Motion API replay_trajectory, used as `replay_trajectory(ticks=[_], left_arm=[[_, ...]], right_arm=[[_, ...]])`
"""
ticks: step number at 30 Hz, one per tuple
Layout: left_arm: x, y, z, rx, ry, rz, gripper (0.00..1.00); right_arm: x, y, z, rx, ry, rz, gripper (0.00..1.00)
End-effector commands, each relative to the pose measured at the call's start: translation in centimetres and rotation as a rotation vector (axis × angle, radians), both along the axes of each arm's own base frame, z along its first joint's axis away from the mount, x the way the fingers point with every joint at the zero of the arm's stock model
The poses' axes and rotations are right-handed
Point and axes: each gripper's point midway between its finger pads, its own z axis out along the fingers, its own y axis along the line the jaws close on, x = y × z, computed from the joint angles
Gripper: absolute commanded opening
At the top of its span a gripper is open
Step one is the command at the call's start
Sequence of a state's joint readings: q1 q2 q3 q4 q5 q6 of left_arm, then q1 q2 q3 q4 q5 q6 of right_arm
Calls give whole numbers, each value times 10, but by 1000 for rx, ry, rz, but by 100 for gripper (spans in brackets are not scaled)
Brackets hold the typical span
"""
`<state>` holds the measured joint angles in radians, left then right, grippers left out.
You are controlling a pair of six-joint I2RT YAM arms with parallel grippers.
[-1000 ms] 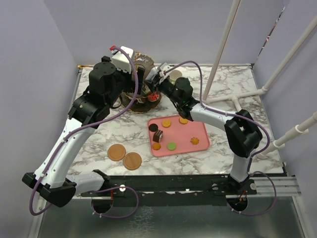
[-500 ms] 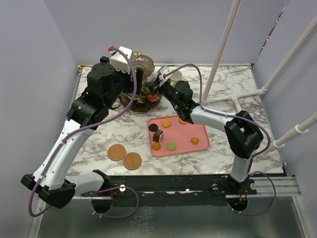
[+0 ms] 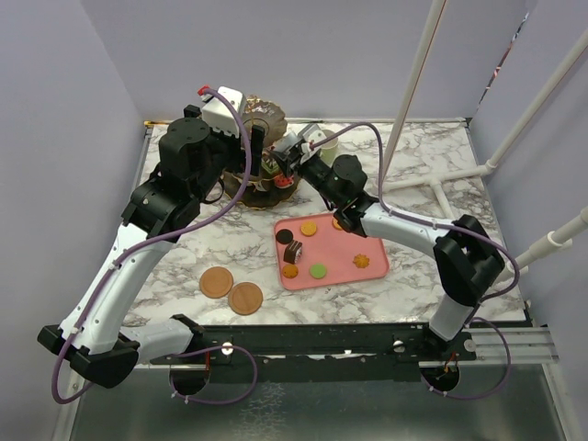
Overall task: Serve the afternoon tea
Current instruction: Place the desert on the desert table.
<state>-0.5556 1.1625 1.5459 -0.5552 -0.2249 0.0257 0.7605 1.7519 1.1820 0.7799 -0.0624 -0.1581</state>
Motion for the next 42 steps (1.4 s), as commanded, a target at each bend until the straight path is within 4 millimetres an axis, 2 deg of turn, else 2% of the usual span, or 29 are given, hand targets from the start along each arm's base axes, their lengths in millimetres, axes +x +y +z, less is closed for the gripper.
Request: replay_trajectory(ticks=[1, 5, 9, 11, 17, 20, 24, 27, 31, 34, 38, 42], left_arm=[[-2, 2, 5, -32, -11, 3, 99], [2, -2, -2, -52, 32, 11, 99], [16, -1, -14, -20, 58, 29, 99], [30, 0, -15, -10, 62, 34, 99], [91, 19, 12, -74, 38, 53, 99], [115, 18, 9, -72, 50, 38, 99], [131, 0, -5, -90, 93, -39, 99], [134, -14, -17, -109, 131, -98, 99], [146, -17, -31, -100, 155, -102, 98], [156, -12, -35, -82, 142, -69, 92], [170, -5, -34, -64, 101, -15, 77], [183, 2, -42, -47, 97, 35, 75]], right_arm=[[-19, -7, 41, 73, -81, -17, 38], [-27, -17, 41, 67, -66, -55, 38], [-45, -26, 39, 54, -48, -52, 38], [-57, -31, 36, 59, -31, -44, 38], [-88, -52, 24, 47, 28, -33, 38], [-101, -63, 21, 46, 53, -25, 38], [-114, -71, 17, 36, 84, -19, 38], [-119, -76, 12, 23, 109, -22, 38], [-123, -80, 2, 10, 134, -24, 38], [-124, -82, -3, 2, 143, -25, 38], [-124, -83, -5, -8, 141, -27, 38], [-124, -81, -6, -15, 141, -22, 38]])
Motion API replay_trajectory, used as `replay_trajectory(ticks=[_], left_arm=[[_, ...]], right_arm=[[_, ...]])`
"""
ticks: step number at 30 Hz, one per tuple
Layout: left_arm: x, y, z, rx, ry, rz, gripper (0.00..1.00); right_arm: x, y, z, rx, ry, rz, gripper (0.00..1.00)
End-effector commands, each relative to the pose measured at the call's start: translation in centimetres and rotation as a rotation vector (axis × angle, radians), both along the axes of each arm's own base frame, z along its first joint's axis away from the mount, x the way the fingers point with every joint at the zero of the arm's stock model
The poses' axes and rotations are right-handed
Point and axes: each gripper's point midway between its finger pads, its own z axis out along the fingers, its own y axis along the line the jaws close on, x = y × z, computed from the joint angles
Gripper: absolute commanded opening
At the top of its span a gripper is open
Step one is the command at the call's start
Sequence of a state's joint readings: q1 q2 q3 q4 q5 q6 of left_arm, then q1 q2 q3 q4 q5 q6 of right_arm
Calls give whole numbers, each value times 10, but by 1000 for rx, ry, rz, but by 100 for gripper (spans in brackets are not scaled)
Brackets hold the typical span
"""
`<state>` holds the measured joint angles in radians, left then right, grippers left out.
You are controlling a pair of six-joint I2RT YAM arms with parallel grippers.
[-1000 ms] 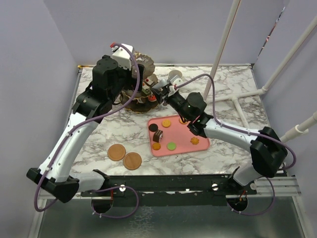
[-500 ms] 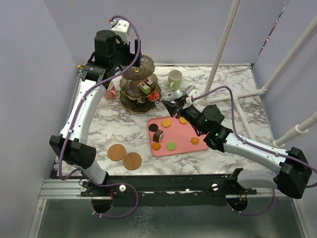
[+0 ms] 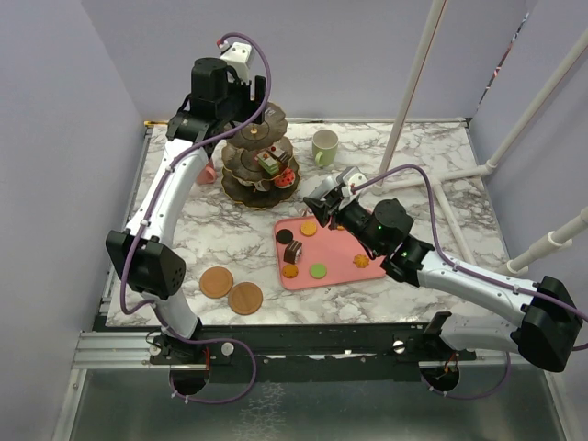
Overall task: Serve the afternoon tea
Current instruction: Place the desert on the desert table, then adjust the desert table at the center of the board.
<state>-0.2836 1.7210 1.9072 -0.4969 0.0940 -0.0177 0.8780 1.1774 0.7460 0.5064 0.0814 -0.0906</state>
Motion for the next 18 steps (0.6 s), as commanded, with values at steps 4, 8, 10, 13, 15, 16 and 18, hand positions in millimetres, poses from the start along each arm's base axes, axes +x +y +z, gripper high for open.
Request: replay_trajectory(ticks=[4, 8, 10, 13, 15, 16, 18], left_arm=[[25, 10, 7, 41, -73, 55, 76], [32, 8, 2, 37, -67, 51, 76], [35, 7, 3, 28, -68, 59, 71], [38, 7, 6, 1, -67, 76, 53], [38, 8, 6, -26, -58, 99, 39], [38, 10, 7, -37, -55, 118, 35], [38, 16, 8, -54, -54, 165, 32]], right_arm=[[-3, -4, 9, 21, -10, -11, 37], [-5, -8, 6, 29, 0, -20, 37], [-6, -9, 7, 32, 1, -22, 37], [-5, -13, 8, 34, 2, -36, 35], [-5, -14, 7, 32, 5, -43, 33], [-5, -15, 7, 32, 5, -43, 33], [-6, -15, 7, 30, 4, -42, 32]])
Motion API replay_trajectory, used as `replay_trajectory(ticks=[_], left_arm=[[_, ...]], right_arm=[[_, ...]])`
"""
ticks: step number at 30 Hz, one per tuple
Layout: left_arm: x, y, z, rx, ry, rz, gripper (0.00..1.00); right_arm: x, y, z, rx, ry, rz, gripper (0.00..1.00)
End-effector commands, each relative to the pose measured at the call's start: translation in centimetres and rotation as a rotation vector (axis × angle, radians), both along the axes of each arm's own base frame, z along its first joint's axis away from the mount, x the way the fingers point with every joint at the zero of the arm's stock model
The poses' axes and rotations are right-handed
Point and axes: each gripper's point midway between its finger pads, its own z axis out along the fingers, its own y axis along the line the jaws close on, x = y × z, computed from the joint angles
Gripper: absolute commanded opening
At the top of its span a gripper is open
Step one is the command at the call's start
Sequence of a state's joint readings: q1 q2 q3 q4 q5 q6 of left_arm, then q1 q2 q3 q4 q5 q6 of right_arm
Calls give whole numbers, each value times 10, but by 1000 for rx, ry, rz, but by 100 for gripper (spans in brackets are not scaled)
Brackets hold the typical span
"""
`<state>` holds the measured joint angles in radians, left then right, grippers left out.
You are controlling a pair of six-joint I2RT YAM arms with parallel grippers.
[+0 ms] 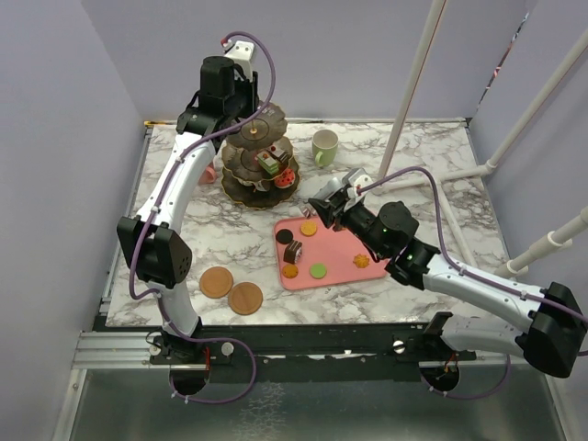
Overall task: Serve the afternoon tea
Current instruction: Adjust the desert table at the center of the board.
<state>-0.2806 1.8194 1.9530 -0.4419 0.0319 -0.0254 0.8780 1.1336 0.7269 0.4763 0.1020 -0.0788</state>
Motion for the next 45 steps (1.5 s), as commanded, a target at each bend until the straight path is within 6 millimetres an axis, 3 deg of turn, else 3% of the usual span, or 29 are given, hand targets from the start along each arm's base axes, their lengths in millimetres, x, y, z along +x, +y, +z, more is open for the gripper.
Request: replay_trajectory(ticks=[1, 10, 21, 27, 36, 39, 40, 42, 45], left_arm=[[4, 16, 26, -70, -53, 117, 32], [3, 20, 28, -145, -65, 234, 23], [-8, -15, 48, -208, -114, 296, 9], [-19, -21, 51, -243, -109, 339, 1], [-35, -9, 49, -266, -108, 412, 0], [-39, -6, 50, -273, -108, 423, 15], [-40, -6, 52, -277, -108, 418, 23], [-42, -8, 52, -273, -102, 401, 49], [-46, -10, 48, -254, -82, 379, 67]], right_arm=[[-2, -6, 6, 25, -7, -23, 32], [-1, -13, 0, 23, 5, -53, 31], [-5, -22, -7, 5, 19, -68, 30], [-7, -24, -13, -18, 31, -66, 30], [-18, -7, -33, -39, 84, 36, 30], [-20, -4, -37, -33, 104, 47, 30], [-22, -1, -39, -35, 108, 51, 30], [-24, 3, -44, -41, 117, 56, 30], [-29, 11, -52, -52, 129, 79, 30]])
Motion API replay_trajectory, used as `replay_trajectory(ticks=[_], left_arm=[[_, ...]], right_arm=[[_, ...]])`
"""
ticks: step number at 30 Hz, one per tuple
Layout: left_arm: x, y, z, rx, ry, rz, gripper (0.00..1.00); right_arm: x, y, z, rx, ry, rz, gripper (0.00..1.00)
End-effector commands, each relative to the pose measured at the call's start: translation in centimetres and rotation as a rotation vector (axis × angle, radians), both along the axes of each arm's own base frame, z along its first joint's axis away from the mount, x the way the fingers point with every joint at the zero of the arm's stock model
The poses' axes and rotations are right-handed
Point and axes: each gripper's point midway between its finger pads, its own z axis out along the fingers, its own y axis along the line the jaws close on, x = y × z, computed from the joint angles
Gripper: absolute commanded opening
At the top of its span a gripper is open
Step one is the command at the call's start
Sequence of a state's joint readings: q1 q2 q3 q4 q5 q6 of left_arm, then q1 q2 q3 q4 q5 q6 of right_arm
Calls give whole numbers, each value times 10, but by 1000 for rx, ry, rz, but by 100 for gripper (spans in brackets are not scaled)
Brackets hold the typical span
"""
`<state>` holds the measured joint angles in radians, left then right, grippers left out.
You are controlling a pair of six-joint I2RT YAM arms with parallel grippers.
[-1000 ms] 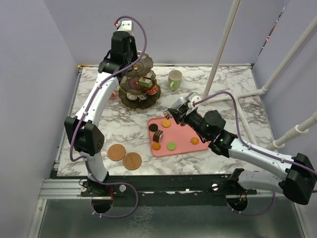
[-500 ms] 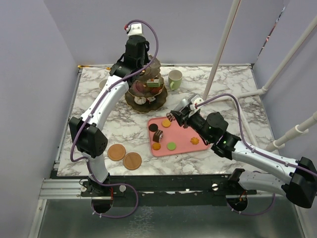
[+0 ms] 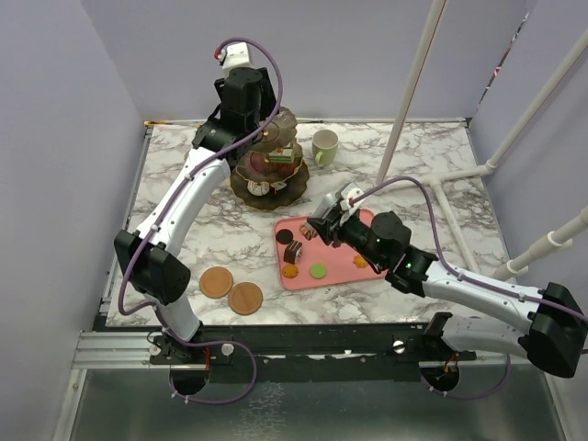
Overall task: Serve the afternoon tea
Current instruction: Adjust the desert table at the center of the board.
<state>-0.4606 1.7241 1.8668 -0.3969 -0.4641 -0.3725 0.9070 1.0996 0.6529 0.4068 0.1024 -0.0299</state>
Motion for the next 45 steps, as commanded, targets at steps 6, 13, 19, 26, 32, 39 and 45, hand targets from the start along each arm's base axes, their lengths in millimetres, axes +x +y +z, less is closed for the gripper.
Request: replay_trajectory(ticks=[6, 13, 19, 26, 32, 39, 45], left_arm=[[-29, 1, 29, 46, -24, -95, 99], [-68, 3, 32, 175, 30, -275, 99], [-99, 18, 15, 306, 86, -382, 99], [-117, 24, 14, 357, 65, -428, 99], [-120, 21, 13, 345, 67, -444, 99], [-122, 20, 17, 331, 57, -451, 99], [-123, 21, 20, 338, 44, -451, 99]], right_arm=[[-21, 25, -20, -19, 43, 80, 31], [-26, 35, -30, -15, 37, 57, 35], [-25, 41, -39, -35, 22, 6, 39], [-16, 46, -41, -22, 7, -27, 41], [-13, 48, -50, -4, 12, -47, 42], [-14, 55, -51, 19, 10, -20, 44], [-15, 58, -64, -4, 22, -7, 44]])
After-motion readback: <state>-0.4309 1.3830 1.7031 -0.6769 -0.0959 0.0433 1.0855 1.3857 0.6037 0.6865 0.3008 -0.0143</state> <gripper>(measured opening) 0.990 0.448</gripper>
